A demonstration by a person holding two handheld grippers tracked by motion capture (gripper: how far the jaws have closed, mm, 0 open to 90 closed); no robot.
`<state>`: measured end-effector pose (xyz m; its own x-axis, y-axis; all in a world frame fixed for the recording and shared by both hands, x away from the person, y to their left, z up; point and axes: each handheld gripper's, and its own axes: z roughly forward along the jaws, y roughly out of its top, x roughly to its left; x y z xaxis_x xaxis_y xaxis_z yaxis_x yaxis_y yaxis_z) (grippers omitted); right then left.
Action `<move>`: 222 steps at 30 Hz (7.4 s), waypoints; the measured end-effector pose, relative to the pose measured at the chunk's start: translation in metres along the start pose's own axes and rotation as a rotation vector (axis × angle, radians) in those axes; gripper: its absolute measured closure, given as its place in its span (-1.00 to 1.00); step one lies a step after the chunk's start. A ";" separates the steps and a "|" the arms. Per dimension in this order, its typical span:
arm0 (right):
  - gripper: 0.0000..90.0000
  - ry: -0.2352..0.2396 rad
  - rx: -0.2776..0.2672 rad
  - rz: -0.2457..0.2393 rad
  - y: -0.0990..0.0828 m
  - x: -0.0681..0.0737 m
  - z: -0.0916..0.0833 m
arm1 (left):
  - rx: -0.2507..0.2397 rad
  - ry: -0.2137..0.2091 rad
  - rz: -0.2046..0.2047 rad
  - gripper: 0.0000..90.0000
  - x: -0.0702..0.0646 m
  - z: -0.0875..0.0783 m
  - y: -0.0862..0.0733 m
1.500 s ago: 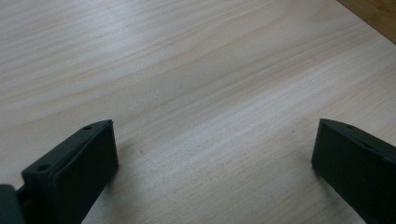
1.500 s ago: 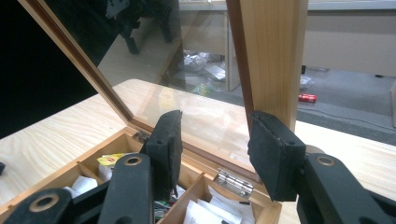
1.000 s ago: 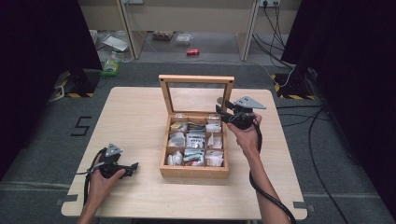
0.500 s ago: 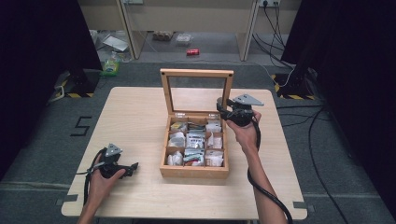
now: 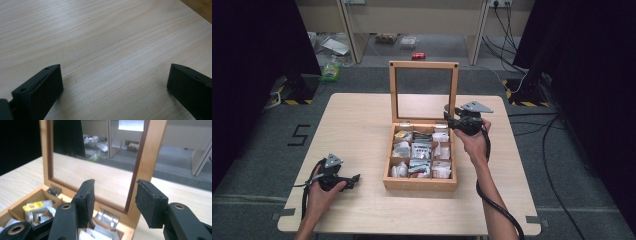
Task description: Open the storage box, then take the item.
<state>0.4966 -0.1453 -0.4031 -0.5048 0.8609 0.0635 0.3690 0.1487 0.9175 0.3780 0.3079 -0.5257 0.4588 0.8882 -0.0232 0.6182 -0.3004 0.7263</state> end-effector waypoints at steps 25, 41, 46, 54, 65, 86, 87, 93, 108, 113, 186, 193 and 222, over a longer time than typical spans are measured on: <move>0.07 0.081 0.080 0.027 -0.027 0.016 -0.032 | 0.000 0.000 0.000 -1.00 0.000 0.000 0.000; 0.04 0.129 0.075 0.022 -0.040 0.033 -0.047 | 0.000 0.000 0.000 -1.00 0.000 0.000 0.000; 0.04 0.128 0.090 0.024 -0.044 0.036 -0.050 | 0.000 0.000 0.000 -1.00 0.000 0.000 0.000; 0.03 0.129 0.109 0.024 -0.049 0.041 -0.050 | 0.000 -0.001 0.000 -1.00 0.000 0.000 0.000; 0.01 0.137 0.159 0.023 -0.064 0.040 -0.055 | 0.001 -0.003 0.002 -1.00 0.000 0.000 0.000; -0.01 0.183 0.190 0.046 -0.071 0.042 -0.037 | 0.000 -0.001 0.001 -1.00 0.000 -0.001 -0.001; -0.01 0.185 0.191 0.045 -0.071 0.042 -0.036 | 0.000 -0.001 0.001 -1.00 0.000 -0.001 -0.001; 0.02 0.184 0.197 0.037 -0.071 0.042 -0.035 | 0.000 -0.002 0.001 -1.00 0.000 -0.001 -0.001; 0.08 0.201 0.216 0.025 -0.070 0.049 -0.024 | 0.001 -0.003 0.004 -1.00 -0.001 -0.001 -0.001; 0.16 0.174 0.236 0.024 -0.073 0.045 -0.022 | 0.002 -0.003 0.005 -1.00 -0.001 -0.002 -0.001; 0.90 0.156 0.022 0.154 -0.052 0.000 -0.074 | 0.003 -0.003 0.004 -1.00 -0.001 -0.002 -0.001; 0.90 0.118 0.009 0.187 -0.056 -0.018 -0.084 | 0.001 -0.003 0.002 -1.00 -0.001 -0.002 -0.001; 0.89 0.045 0.088 0.218 -0.083 -0.042 -0.075 | 0.002 -0.003 0.003 -1.00 -0.001 -0.002 -0.001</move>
<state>0.4291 -0.2303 -0.4527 -0.4395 0.8549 0.2755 0.5386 0.0054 0.8426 0.3758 0.3083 -0.5256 0.4624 0.8864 -0.0231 0.6182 -0.3036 0.7250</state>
